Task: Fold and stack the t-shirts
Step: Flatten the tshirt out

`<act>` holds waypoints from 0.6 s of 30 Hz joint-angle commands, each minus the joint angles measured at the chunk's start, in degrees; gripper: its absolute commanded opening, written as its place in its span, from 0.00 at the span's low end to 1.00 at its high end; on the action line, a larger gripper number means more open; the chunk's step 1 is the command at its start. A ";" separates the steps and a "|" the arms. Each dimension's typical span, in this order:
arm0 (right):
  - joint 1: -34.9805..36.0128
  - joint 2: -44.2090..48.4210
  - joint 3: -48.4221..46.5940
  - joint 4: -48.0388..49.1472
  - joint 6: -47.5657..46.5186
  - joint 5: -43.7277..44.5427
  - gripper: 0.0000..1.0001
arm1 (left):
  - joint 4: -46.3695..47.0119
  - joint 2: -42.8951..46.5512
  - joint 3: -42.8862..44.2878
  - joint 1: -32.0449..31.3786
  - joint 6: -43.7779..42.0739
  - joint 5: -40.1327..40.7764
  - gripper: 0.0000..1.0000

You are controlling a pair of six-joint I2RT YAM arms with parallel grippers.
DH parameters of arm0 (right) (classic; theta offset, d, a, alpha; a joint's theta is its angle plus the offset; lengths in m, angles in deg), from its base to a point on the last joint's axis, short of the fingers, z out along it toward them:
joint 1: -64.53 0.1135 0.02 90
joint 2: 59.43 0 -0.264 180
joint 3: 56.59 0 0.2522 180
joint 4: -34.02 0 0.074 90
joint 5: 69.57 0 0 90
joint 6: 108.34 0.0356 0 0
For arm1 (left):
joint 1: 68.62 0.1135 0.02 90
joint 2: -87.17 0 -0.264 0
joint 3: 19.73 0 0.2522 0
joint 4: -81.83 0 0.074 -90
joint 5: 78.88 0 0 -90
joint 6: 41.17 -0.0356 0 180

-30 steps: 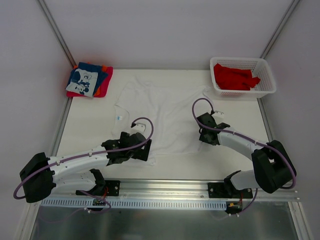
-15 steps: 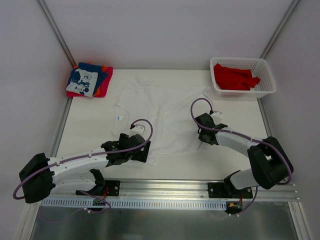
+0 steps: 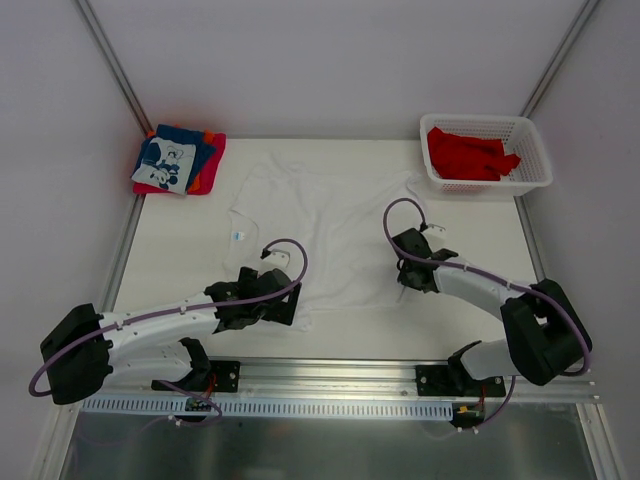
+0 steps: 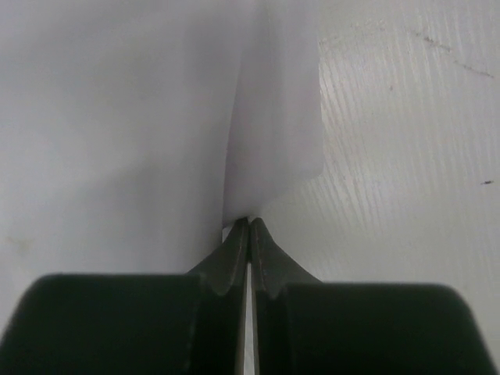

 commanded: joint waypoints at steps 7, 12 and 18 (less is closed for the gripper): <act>3.05 16.25 3.10 -14.82 2.98 0.41 0.01 | 1.06 1.65 0.77 -0.62 0.03 0.73 0.99; 3.85 24.96 5.83 -19.92 3.95 1.46 0.01 | 0.98 3.06 0.86 -0.62 -0.58 0.56 0.99; 3.85 25.67 6.80 -21.15 4.13 1.12 0.01 | 0.97 2.71 1.30 -0.62 -0.67 -0.15 0.99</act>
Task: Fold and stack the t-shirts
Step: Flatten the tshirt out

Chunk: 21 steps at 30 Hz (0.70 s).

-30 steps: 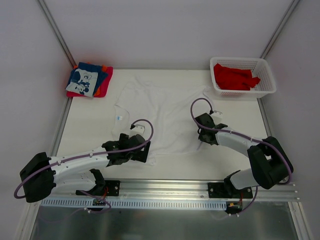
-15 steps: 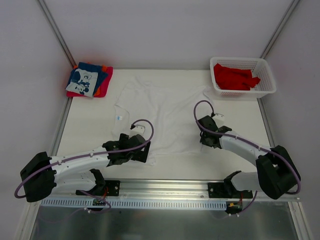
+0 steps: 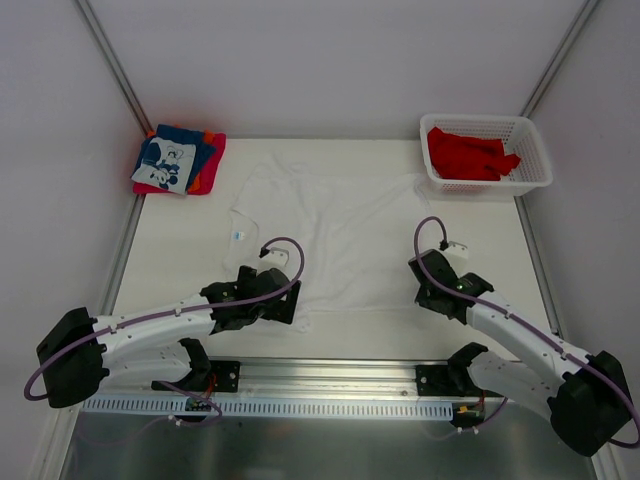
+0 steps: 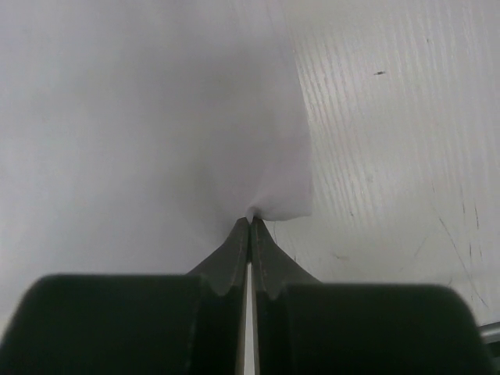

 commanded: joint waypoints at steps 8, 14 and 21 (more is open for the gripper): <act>0.46 -1.27 1.43 -2.68 1.31 0.66 0.61 | 0.84 3.42 -0.29 -0.62 0.18 -1.26 0.99; 1.16 -0.05 1.25 -6.02 2.36 1.97 0.99 | -0.82 8.34 0.24 -0.62 -0.87 -2.50 0.99; 1.60 7.59 -0.77 -11.37 2.71 2.41 0.99 | -8.46 17.39 7.44 -0.62 -3.94 -3.46 0.99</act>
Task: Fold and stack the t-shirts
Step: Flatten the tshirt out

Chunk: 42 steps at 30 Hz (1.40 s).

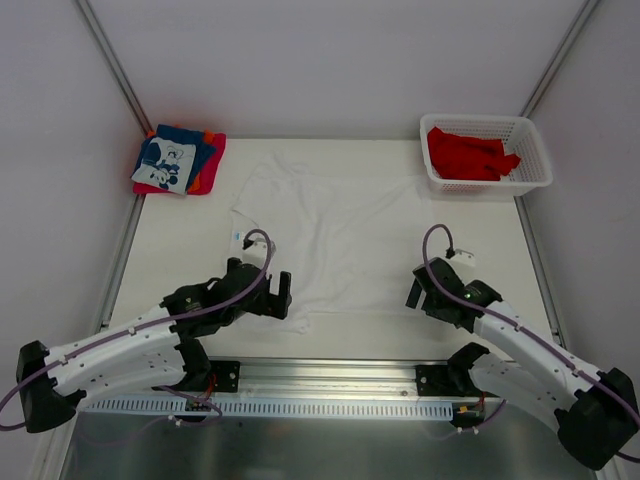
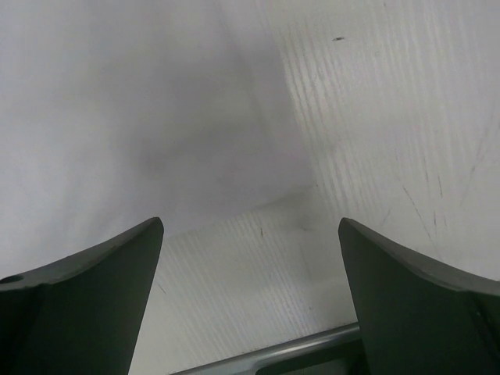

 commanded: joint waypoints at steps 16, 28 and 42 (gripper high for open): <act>1.70 21.44 -9.85 -15.97 1.86 0.33 0.99 | -32.21 27.77 3.62 -0.62 37.53 9.49 0.99; 1.96 12.42 3.35 5.92 2.83 -3.27 1.00 | -22.72 32.82 -13.11 -0.62 48.53 6.06 0.97; 1.96 13.28 -3.60 1.44 0.11 0.07 0.99 | -11.30 12.58 -13.36 -0.62 45.11 8.35 0.99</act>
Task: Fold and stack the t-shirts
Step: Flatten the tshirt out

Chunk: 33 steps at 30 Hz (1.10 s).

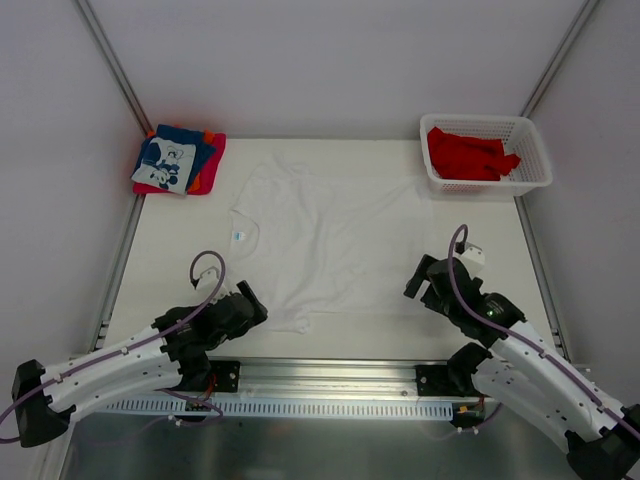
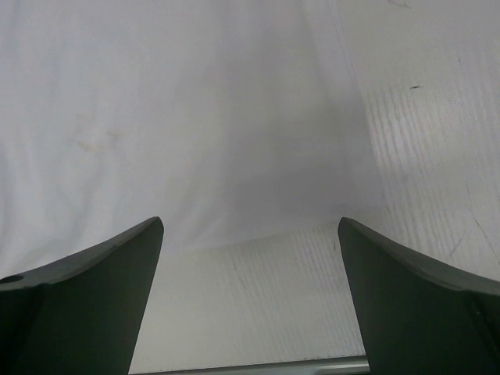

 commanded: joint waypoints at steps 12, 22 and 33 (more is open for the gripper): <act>0.32 8.77 -6.28 -10.95 -0.51 4.42 1.00 | 11.69 -7.93 -6.50 -2.93 0.29 6.99 0.97; 0.32 9.04 -6.99 -12.98 -0.51 5.92 0.99 | 13.63 -18.83 -2.37 -10.05 2.57 11.74 0.97; 0.32 3.68 -0.94 -5.18 1.07 2.95 1.00 | 13.63 -20.23 4.93 -19.88 2.83 12.01 0.97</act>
